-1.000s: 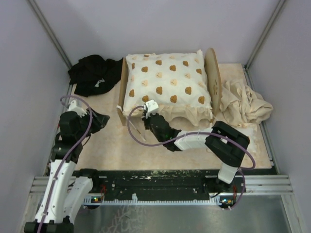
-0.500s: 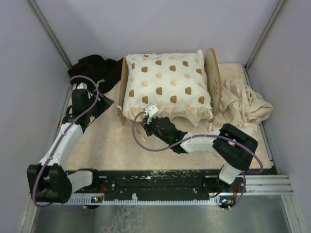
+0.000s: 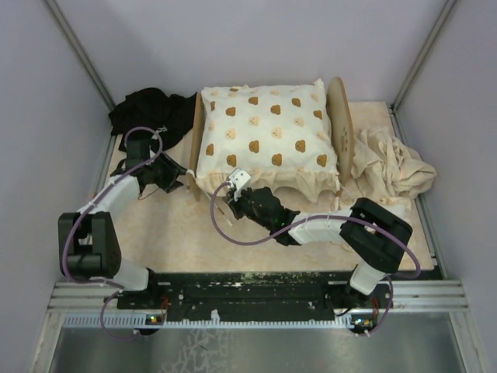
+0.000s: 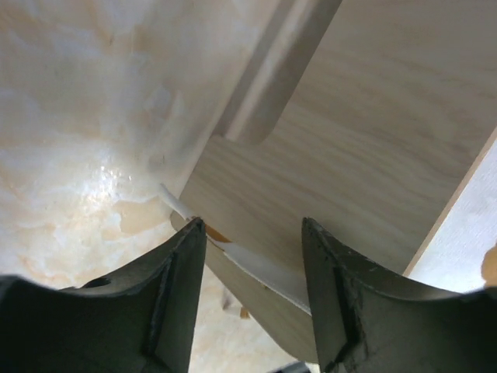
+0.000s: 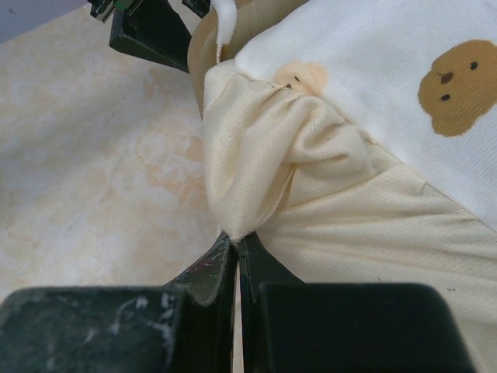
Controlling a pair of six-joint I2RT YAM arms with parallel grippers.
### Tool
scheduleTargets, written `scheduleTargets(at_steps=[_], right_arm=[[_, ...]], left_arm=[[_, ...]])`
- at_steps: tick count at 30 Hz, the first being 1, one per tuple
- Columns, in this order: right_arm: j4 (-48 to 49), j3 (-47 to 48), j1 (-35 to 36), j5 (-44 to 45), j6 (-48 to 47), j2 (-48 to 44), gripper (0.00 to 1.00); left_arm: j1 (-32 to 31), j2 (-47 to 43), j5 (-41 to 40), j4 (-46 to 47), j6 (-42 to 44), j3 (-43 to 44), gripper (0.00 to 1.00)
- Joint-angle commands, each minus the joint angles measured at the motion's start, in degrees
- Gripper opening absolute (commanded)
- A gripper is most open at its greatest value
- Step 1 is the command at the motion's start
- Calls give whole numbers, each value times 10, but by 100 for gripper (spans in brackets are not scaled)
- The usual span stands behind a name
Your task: Set up the pet bed
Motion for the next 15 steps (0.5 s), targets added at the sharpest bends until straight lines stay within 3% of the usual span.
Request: scheduleTargets(at_steps=[1,9,15], right_arm=[[32,-8,1,-16,-9,-22,0],[39,-15,0,-8,-13,-23,0],[42,-15,0,-10,-5,-20,0]], left_arm=[[3,-5,64,-12,-1,2,54],[3,-104,61,-30,15,-46,31],[0,-178,65,-29,12,-132,29]])
